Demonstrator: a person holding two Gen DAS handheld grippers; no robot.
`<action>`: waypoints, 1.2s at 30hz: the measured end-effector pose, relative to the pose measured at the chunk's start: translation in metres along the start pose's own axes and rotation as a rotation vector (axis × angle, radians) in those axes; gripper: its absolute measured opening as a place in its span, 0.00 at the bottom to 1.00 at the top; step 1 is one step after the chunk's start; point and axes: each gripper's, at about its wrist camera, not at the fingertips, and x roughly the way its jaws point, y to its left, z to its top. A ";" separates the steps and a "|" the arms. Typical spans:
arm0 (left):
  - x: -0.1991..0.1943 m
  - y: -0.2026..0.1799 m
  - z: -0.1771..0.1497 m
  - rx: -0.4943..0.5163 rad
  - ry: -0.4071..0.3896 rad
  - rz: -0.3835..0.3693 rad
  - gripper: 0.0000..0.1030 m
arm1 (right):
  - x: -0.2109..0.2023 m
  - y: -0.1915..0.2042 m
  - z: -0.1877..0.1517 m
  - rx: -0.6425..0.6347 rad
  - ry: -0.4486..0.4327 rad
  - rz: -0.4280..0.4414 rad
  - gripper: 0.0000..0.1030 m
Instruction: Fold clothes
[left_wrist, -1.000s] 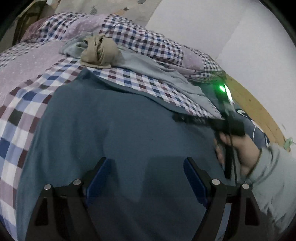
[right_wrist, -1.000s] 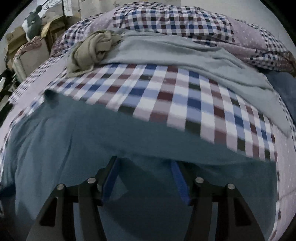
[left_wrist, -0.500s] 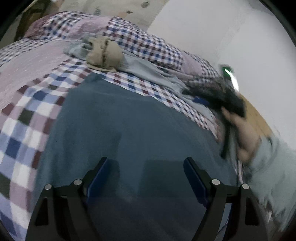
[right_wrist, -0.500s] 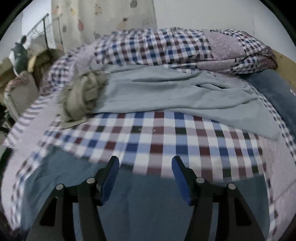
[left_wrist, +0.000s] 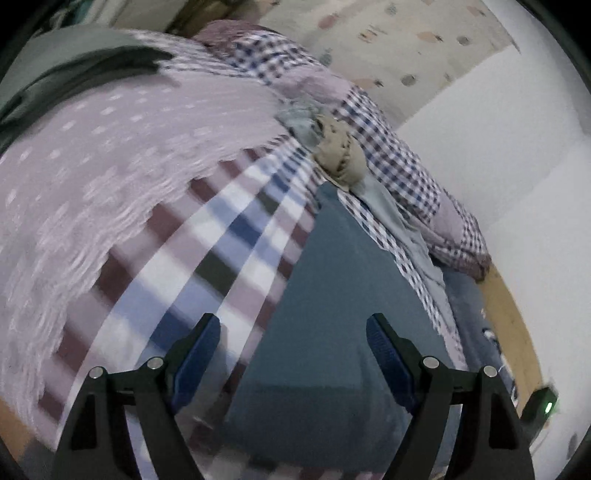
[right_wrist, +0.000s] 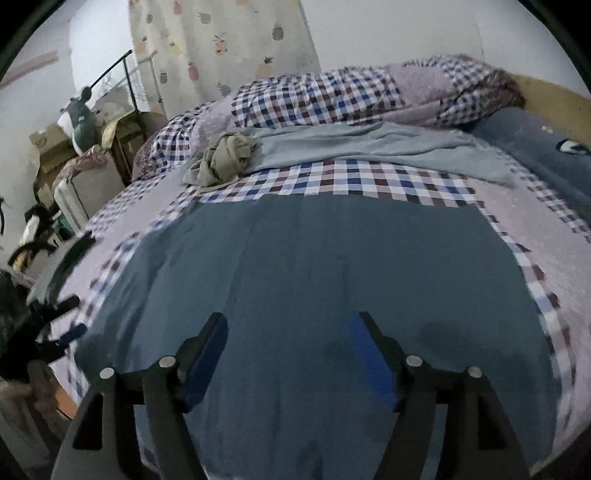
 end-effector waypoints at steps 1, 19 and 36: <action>-0.005 0.005 -0.004 -0.023 -0.005 0.006 0.82 | -0.003 0.005 -0.005 -0.024 -0.002 -0.004 0.73; 0.002 0.041 -0.041 -0.364 0.029 -0.137 0.83 | -0.030 0.109 -0.069 -0.546 -0.134 0.030 0.77; -0.015 0.052 -0.030 -0.412 0.074 -0.389 0.11 | 0.013 0.232 -0.129 -1.052 -0.319 0.008 0.77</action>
